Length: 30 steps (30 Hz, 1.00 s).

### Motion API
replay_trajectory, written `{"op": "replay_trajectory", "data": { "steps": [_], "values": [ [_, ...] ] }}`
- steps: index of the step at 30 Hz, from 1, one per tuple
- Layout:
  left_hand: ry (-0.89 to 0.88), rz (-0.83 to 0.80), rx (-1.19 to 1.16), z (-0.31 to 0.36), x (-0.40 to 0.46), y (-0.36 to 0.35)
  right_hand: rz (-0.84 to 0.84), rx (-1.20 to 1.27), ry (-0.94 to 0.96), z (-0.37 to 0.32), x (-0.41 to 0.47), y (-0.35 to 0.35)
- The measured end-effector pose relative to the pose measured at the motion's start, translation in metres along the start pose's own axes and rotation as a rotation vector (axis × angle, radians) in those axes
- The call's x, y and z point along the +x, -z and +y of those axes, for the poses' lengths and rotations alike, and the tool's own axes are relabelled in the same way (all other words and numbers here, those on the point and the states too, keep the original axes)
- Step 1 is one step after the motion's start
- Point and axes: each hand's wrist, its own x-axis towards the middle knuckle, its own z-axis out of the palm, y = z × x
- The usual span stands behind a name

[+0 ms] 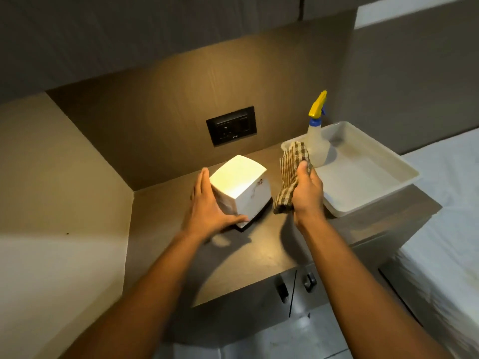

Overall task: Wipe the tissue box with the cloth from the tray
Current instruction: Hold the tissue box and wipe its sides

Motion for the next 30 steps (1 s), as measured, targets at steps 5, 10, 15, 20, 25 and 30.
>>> {"op": "replay_trajectory", "data": {
  "steps": [5, 10, 15, 20, 25, 30],
  "values": [
    [-0.510, -0.281, 0.436, 0.020, 0.051, 0.057, 0.046, 0.042, -0.140, 0.050, -0.027, 0.005],
    [-0.695, -0.576, 0.619, 0.050, 0.088, 0.052, 0.013, -0.031, -0.167, 0.081, -0.045, -0.016],
    [-0.663, -0.525, 0.478, 0.042, 0.090, 0.038, 0.013, -0.121, -0.121, 0.082, -0.036, -0.024],
    [-0.526, -0.424, 0.434, 0.033, 0.077, 0.033, 0.001, -0.075, -0.146, 0.076, -0.025, -0.036],
    [-0.436, -0.339, 0.458, 0.030, 0.066, 0.031, -0.045, -0.099, -0.128, 0.075, -0.014, -0.046],
    [-0.538, -0.474, 0.625, 0.032, 0.075, 0.037, -0.045, -0.156, -0.101, 0.091, -0.023, -0.046]
  ]
}}
